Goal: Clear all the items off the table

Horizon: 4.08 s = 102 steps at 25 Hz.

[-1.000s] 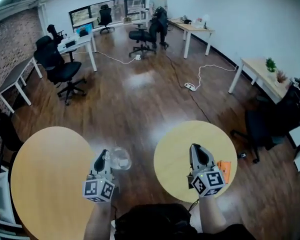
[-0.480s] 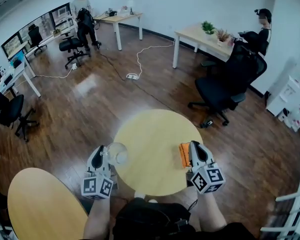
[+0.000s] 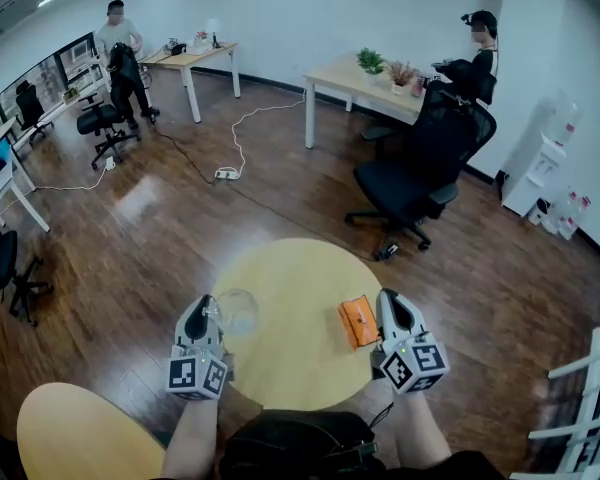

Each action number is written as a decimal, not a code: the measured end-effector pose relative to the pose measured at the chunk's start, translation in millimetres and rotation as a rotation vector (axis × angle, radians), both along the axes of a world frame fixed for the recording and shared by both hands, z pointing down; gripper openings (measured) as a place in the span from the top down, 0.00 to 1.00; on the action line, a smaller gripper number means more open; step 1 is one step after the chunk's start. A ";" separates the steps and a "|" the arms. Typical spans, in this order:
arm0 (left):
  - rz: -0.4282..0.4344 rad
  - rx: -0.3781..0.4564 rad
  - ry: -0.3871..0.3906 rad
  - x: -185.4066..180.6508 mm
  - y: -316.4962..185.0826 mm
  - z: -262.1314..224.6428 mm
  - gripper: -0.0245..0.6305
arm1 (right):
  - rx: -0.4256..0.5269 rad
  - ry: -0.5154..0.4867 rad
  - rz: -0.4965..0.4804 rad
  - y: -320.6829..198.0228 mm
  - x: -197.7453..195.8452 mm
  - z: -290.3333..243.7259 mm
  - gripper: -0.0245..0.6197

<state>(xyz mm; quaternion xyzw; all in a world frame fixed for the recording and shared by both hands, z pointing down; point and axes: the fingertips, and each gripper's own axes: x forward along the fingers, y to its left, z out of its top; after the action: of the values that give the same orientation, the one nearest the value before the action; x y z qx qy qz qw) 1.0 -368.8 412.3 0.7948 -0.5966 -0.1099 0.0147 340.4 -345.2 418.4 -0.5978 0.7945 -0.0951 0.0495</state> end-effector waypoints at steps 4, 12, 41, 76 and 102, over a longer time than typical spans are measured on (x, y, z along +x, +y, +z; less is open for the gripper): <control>0.021 -0.041 -0.001 0.2 -7.6 15.7 0.94 | -0.054 0.023 -0.002 -2.2 -4.9 17.6 0.95; 0.071 -0.068 -0.078 17.0 -20.9 47.0 0.94 | -0.186 0.062 0.049 -4.7 -1.0 59.7 0.95; 0.169 -0.241 -0.175 65.3 -91.4 240.7 0.98 | -0.520 0.114 -0.075 11.4 -57.9 204.4 0.95; 0.092 -0.343 -0.314 47.7 -67.1 282.0 0.74 | -0.535 0.152 -0.173 29.8 -99.7 215.7 0.95; -0.106 -0.173 -0.142 7.8 67.2 101.6 0.79 | -0.118 -0.029 -0.335 42.3 -68.6 75.9 0.96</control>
<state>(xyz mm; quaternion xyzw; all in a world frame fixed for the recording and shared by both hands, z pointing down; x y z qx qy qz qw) 8.8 -301.5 513.9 0.7638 -0.6444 -0.0019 0.0351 271.8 -303.0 494.3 -0.4574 0.8753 -0.1570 0.0093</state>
